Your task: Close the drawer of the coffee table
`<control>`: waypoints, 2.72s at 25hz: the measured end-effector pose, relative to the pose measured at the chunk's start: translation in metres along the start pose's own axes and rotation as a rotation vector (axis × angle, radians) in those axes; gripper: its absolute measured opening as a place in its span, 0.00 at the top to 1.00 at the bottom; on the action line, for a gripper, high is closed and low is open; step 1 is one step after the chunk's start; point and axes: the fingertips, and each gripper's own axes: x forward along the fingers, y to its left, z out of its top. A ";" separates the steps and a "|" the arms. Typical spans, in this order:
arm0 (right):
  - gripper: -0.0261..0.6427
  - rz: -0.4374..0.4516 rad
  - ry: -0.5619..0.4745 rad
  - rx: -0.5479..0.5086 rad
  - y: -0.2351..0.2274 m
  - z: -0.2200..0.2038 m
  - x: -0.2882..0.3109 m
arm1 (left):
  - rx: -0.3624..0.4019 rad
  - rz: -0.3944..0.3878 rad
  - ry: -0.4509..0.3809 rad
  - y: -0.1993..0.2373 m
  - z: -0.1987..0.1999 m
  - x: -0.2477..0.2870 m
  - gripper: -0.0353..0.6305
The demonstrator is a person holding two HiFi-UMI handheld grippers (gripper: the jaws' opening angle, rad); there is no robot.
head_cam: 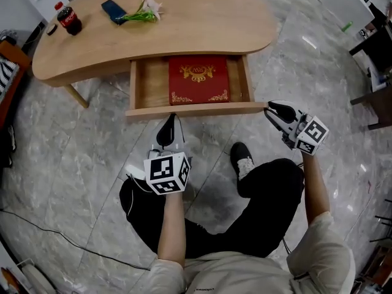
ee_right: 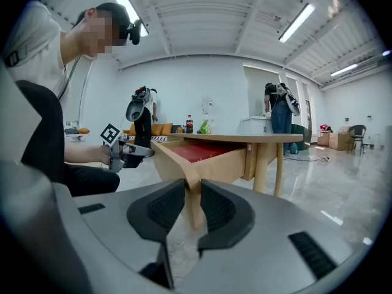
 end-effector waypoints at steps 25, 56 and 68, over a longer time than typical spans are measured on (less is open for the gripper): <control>0.83 -0.080 -0.035 0.049 -0.043 0.023 0.022 | 0.018 0.014 0.037 0.013 0.030 0.043 0.93; 0.82 -0.275 -0.063 0.087 -0.105 0.034 0.058 | 0.035 -0.014 0.029 0.032 0.050 0.110 0.93; 0.82 -0.235 -0.028 0.058 -0.117 0.038 0.066 | 0.033 -0.013 0.022 0.035 0.055 0.123 0.93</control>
